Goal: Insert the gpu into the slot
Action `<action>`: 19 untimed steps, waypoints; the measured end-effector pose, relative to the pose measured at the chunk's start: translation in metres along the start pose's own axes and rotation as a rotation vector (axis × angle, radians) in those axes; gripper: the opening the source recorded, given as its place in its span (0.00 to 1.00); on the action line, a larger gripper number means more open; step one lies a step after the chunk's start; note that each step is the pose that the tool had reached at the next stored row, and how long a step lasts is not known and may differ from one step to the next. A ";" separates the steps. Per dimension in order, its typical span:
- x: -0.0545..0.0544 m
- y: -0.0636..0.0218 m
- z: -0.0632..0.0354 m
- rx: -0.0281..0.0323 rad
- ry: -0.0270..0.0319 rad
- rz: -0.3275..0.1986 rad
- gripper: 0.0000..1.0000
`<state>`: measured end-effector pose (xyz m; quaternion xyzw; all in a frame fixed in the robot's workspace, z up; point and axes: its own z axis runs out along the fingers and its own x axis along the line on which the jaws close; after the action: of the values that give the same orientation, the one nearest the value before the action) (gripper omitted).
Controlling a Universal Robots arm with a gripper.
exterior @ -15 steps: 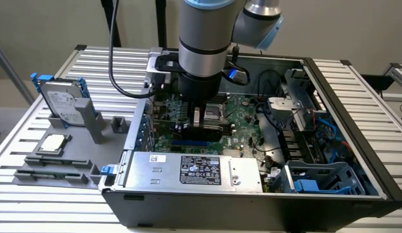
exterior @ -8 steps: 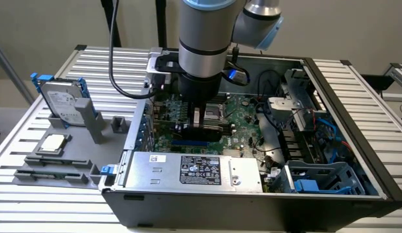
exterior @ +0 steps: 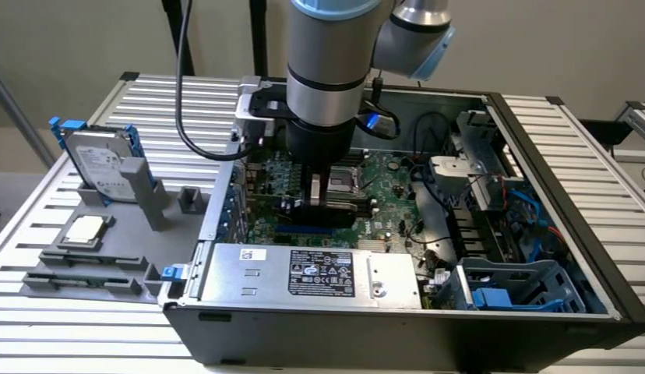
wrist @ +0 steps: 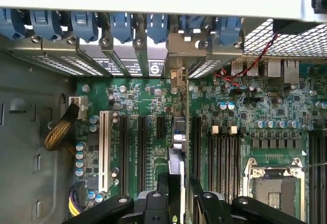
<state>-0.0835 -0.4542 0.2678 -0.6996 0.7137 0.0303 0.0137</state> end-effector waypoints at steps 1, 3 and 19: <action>0.000 0.0000 0.0002 0.0000 0.0000 -0.001 0.26; -0.001 0.0000 0.0004 -0.0001 0.0000 -0.002 0.26; -0.001 0.0004 0.0054 -0.0006 0.0009 -0.006 0.26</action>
<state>-0.0841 -0.4529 0.2624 -0.7019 0.7115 0.0302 0.0133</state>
